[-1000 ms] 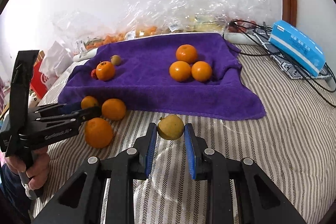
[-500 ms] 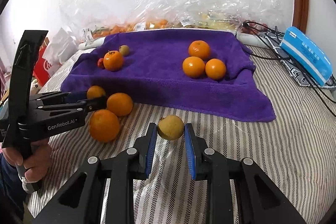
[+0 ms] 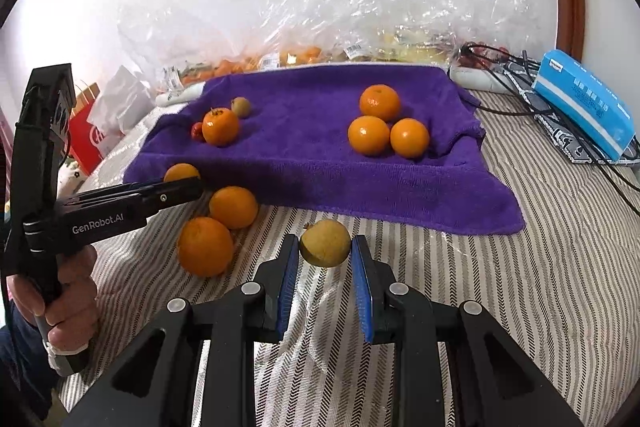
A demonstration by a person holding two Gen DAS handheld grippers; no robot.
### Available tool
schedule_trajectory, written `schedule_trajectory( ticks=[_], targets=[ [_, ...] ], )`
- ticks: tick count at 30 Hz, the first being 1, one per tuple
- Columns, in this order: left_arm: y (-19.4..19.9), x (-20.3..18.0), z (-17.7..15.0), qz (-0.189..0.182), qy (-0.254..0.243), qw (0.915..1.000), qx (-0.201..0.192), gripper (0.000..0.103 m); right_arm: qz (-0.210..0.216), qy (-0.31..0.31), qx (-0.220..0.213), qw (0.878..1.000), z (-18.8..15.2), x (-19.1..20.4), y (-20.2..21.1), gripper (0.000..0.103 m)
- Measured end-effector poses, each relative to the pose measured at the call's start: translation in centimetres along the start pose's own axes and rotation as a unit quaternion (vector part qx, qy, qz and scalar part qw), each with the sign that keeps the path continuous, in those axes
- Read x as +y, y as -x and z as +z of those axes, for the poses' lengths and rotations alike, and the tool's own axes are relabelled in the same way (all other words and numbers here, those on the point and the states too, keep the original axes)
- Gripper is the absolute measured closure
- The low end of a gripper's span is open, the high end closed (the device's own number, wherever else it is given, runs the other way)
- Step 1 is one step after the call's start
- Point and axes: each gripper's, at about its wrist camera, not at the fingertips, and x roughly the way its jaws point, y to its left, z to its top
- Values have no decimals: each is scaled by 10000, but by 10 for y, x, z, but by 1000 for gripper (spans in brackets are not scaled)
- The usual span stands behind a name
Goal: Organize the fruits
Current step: 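Lift both held fruits and carry them over the purple towel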
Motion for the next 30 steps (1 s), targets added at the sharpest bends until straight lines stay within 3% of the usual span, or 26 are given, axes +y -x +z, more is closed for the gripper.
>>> schedule_trajectory(
  ticks=[5,13,23,26,30],
  targets=[
    [16,-6,3,-172,-118,9993,-316,71,3,-35,-117,9999,0,-1,4,76],
    [35,-3,24,-274,-223,9982,-480,71,-31,131,-466,9988,16,7,19,76],
    [34,27,86,222,-122,9950,-962,71,320,368,-874,9950,91,9,19,76],
    [26,42,85,437,19,9937,-1028,71,344,399,-873,9948,107,6,-3,76],
    [14,61,75,584,274,9941,-867,71,436,210,-800,9956,102,-4,-22,76]
  ],
)
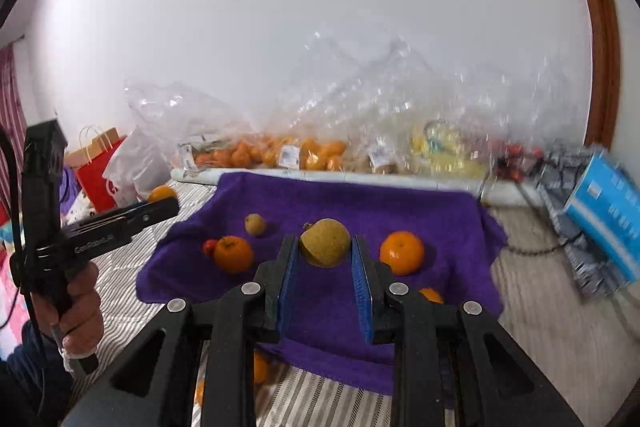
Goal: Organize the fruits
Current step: 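Lift both held fruits and carry them over the purple towel, then lower the yellow-brown fruit with the right tool while the left tool lowers its orange onto the towel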
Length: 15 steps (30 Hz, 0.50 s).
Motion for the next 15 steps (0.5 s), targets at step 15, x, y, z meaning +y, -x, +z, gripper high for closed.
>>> schedule_trajectory(
  ticks=[15],
  targets=[
    [-17,15,-9,188,265,9994,114,70,-520,-395,297,9974,-23,-36,-22,76]
  ],
)
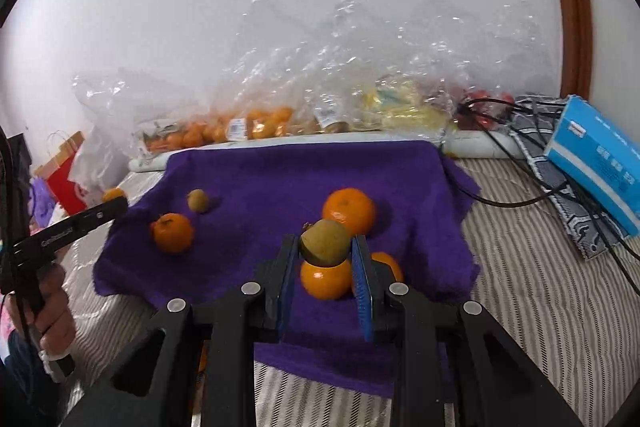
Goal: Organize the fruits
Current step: 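Lower the yellow-brown fruit with the right tool while the left tool lowers its orange onto the towel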
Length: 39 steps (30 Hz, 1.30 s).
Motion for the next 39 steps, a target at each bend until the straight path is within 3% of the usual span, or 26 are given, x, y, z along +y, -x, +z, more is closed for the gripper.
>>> schedule_trajectory(
  ticks=[7,21,31,39],
  targets=[
    [-4,-1,-1,18,-47,10000,42,70,-212,-38,-93,9997,-1,-1,-4,76],
    [-11,-2,-4,-149,-35,9996,257,70,-203,-72,46,9998,-2,-2,-8,76],
    [-14,-8,-6,-185,-148,9991,352,70,-218,-151,85,9996,-2,-3,-10,67],
    [-11,-9,-6,-186,-167,9992,307,70,-258,-49,63,9996,-3,0,-10,66]
  ],
)
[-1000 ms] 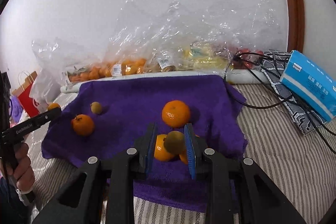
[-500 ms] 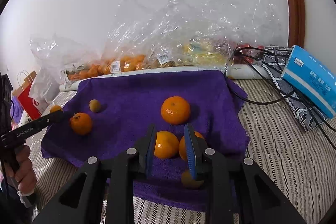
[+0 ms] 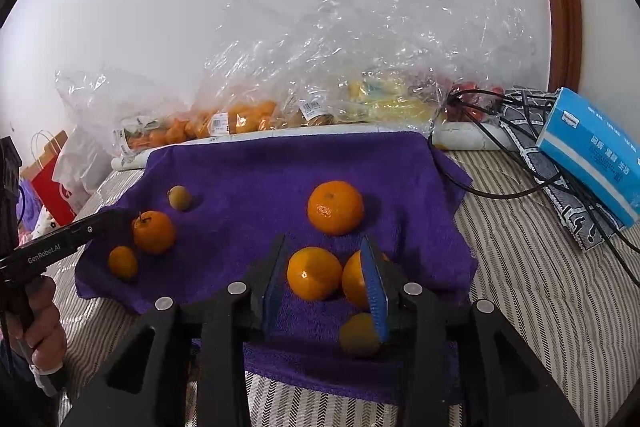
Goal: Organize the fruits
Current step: 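Lower the yellow-brown fruit with the right tool while the left tool lowers its orange onto the towel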
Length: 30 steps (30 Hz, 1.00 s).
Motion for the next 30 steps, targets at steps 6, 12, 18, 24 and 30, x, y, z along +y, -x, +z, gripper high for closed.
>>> schedule_trajectory(
  ticks=[6,12,18,24,30],
  targets=[
    [0,0,0,1,38,10000,29,67,-4,11,-8,10000,0,0,1,61],
    [5,-4,0,1,-51,10000,-78,61,26,83,-75,9999,1,7,9,57],
    [10,-6,0,125,-150,9996,-208,60,18,376,-121,9992,-7,32,25,54],
    [13,-6,0,65,-76,9997,-221,60,93,599,-3,9982,-29,60,41,54],
    [21,-11,-4,1,-124,9995,-290,60,138,686,162,9974,-53,86,56,52]
  ],
)
